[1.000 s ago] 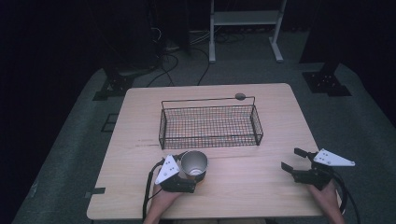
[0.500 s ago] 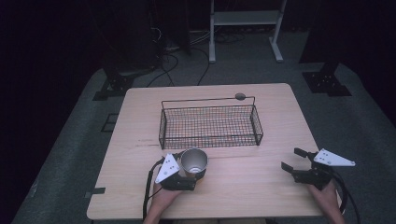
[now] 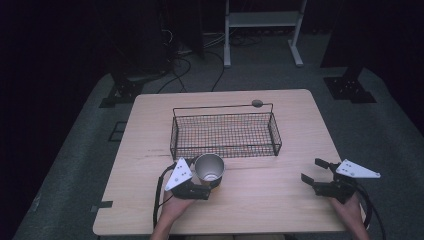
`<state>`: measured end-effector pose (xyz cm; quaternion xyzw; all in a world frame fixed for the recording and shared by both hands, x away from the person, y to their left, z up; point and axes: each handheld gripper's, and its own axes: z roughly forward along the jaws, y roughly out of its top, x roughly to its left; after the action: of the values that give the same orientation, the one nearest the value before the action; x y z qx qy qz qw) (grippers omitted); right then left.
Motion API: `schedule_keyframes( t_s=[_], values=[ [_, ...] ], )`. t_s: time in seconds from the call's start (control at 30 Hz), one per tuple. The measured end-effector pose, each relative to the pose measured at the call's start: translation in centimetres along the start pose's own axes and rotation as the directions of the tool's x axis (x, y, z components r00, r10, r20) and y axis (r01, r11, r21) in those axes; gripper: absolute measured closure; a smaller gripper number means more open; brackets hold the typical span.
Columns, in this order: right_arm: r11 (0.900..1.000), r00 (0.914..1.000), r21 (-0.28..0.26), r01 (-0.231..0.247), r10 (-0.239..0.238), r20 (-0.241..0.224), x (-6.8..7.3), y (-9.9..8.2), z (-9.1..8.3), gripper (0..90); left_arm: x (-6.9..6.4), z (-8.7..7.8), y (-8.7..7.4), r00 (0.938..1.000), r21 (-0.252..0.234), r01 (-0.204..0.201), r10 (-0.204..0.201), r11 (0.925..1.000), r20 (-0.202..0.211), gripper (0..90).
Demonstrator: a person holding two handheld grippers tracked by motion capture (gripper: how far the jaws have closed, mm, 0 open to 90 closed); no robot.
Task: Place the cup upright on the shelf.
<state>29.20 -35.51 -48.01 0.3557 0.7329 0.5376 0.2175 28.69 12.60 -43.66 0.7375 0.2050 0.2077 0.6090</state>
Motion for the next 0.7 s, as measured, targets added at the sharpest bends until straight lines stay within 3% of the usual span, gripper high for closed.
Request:
schedule_keyframes(
  t_s=[0.3,0.7],
  values=[
    [1.0,1.0,0.0,-0.002,0.002,0.001,0.0,0.0,0.0,13.9,0.8,-0.2,1.2,0.9999,-0.023,0.011,-0.011,0.9997,0.002,12.4],
    [1.0,1.0,0.001,-0.003,0.003,0.0,0.0,0.0,0.0,13.9,1.2,0.4,2.8,0.9997,-0.016,-0.009,0.009,0.9998,0.021,12.4]
  ],
)
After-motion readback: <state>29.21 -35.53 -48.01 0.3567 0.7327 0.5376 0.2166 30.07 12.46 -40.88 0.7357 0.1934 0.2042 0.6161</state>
